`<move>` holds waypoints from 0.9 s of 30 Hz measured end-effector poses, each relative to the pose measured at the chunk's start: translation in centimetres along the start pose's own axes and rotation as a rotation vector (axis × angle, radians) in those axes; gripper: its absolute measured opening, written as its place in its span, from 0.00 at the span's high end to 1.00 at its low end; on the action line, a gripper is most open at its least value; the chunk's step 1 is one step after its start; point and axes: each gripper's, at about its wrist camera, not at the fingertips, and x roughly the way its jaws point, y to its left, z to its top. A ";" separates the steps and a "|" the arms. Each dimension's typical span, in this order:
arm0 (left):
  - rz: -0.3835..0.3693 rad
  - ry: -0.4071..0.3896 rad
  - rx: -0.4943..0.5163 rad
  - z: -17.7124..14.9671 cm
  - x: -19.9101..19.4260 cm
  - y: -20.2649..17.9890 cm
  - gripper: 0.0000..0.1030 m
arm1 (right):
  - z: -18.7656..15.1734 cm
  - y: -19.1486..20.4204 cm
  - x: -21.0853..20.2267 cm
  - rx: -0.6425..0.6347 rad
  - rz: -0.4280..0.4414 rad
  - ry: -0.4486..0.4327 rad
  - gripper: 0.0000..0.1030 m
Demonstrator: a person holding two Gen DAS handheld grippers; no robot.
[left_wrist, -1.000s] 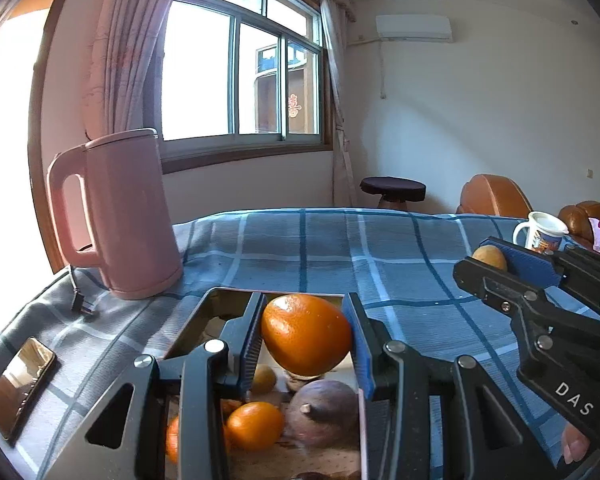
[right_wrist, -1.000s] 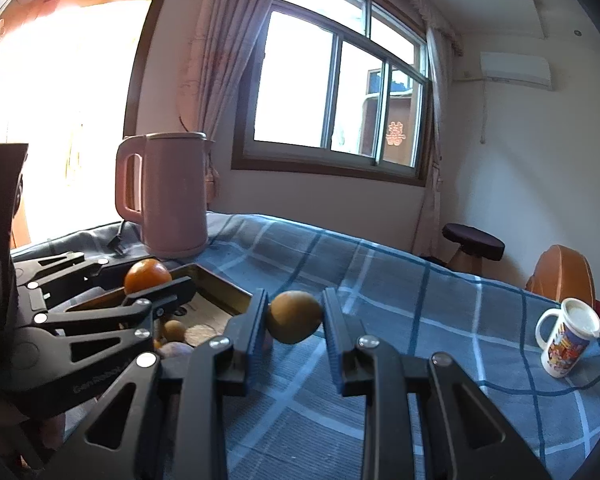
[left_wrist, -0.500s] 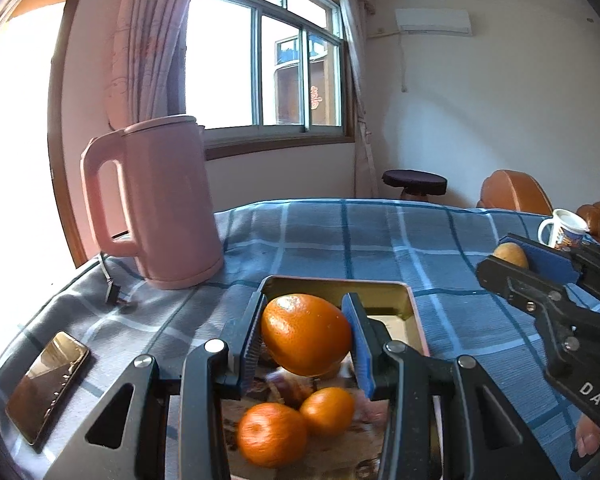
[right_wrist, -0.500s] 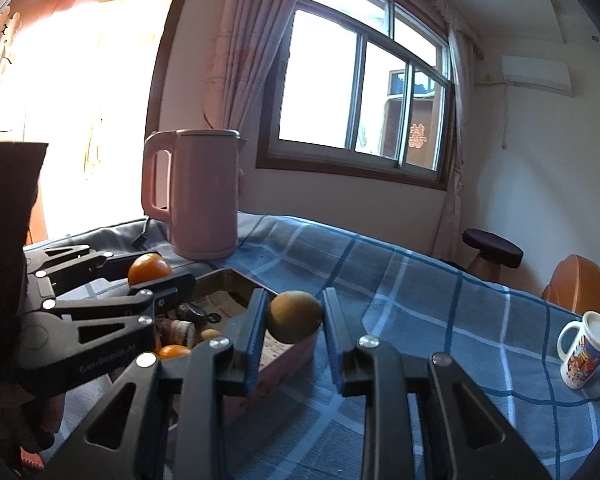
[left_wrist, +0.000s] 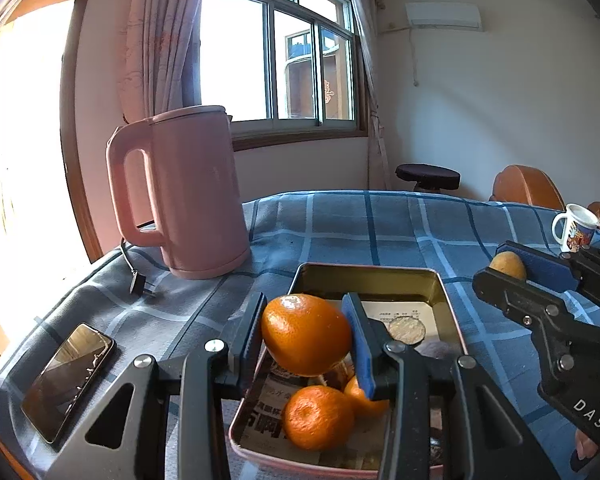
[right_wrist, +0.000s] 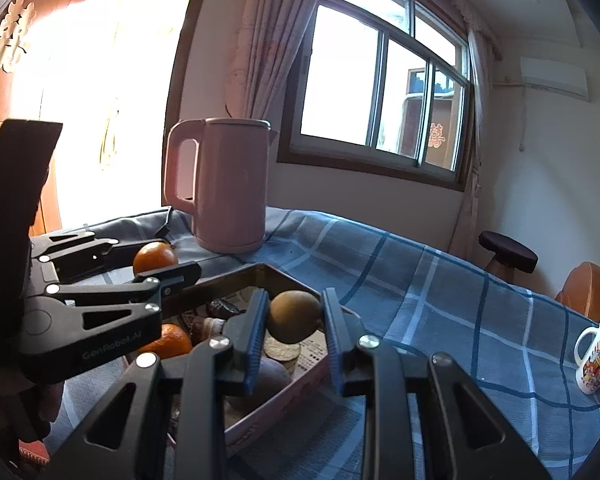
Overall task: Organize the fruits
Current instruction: 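Lower both fruits into the tin and open both tools to release them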
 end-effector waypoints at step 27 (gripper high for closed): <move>0.030 0.035 -0.001 -1.2 -0.2 2.8 0.60 | -0.1 3.6 2.9 -0.040 0.061 0.068 0.71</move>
